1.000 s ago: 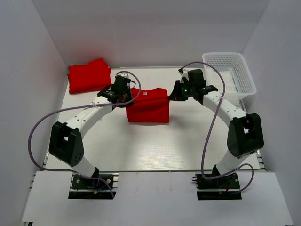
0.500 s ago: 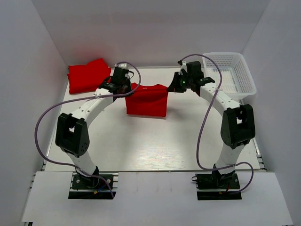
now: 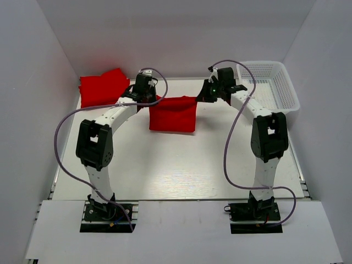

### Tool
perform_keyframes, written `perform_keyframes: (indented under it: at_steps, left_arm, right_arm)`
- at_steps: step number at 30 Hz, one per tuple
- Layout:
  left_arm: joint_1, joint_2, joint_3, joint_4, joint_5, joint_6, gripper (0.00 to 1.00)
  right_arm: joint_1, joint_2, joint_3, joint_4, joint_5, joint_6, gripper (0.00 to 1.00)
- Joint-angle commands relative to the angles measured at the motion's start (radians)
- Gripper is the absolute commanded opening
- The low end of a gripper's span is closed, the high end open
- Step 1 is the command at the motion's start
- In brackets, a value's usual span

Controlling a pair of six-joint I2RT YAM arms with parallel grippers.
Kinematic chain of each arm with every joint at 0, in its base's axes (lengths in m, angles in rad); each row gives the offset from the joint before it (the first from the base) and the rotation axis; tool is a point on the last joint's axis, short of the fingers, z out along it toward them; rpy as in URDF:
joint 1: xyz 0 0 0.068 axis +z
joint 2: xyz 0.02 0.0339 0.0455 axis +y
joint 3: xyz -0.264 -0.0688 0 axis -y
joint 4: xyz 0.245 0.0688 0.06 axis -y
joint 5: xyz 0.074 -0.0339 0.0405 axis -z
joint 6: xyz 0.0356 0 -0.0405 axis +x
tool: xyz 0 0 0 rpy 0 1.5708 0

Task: Fold and stack the t-shirts
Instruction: Fold the long partially folded tshirt into a neat square

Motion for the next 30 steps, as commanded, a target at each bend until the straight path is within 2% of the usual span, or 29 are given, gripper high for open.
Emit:
perform_keyframes:
  at_steps: [1,8,17,19,20,21,22,24,25,26,27,30]
  left_arm:
    - [0.026,0.06,0.066,0.041,0.013,0.021,0.0]
    - [0.045,0.203,0.141,0.117,0.062,0.002,0.0]
    - [0.054,0.281,0.187,0.16,0.116,0.002,0.0]
    - [0.063,0.292,0.209,0.17,0.116,0.002,0.11]
    - [0.063,0.304,0.209,0.195,0.116,0.002,0.23]
    - [0.074,0.313,0.239,0.196,0.089,-0.021,0.7]
    - [0.083,0.325,0.259,0.209,0.078,-0.03,0.97]
    - [0.094,0.38,0.32,0.21,0.067,-0.053,1.0]
    - [0.106,0.403,0.409,0.194,0.067,-0.053,1.0]
    - [0.106,0.423,0.448,0.194,0.047,-0.053,1.0]
    - [0.115,0.457,0.507,0.182,0.047,-0.067,1.0]
    - [0.124,0.491,0.583,0.171,0.073,-0.039,1.0]
  right_arm:
    - [-0.027,0.066,0.079,0.051,-0.007,0.004,0.0]
    - [-0.034,0.211,0.154,0.155,-0.033,0.068,0.0]
    - [-0.042,0.262,0.19,0.194,-0.018,0.084,0.0]
    - [-0.045,0.29,0.217,0.195,-0.023,0.084,0.0]
    - [-0.05,0.3,0.245,0.192,-0.016,0.087,0.05]
    - [-0.05,0.34,0.263,0.201,0.02,0.091,0.16]
    - [-0.054,0.359,0.285,0.207,0.048,0.096,0.26]
    - [-0.06,0.415,0.397,0.217,0.099,0.122,0.46]
    - [-0.071,0.448,0.429,0.214,0.105,0.121,0.63]
    - [-0.074,0.471,0.514,0.2,0.1,0.122,0.67]
    - [-0.077,0.477,0.535,0.192,0.091,0.111,0.9]
    - [-0.085,0.427,0.511,0.191,0.091,0.059,0.9]
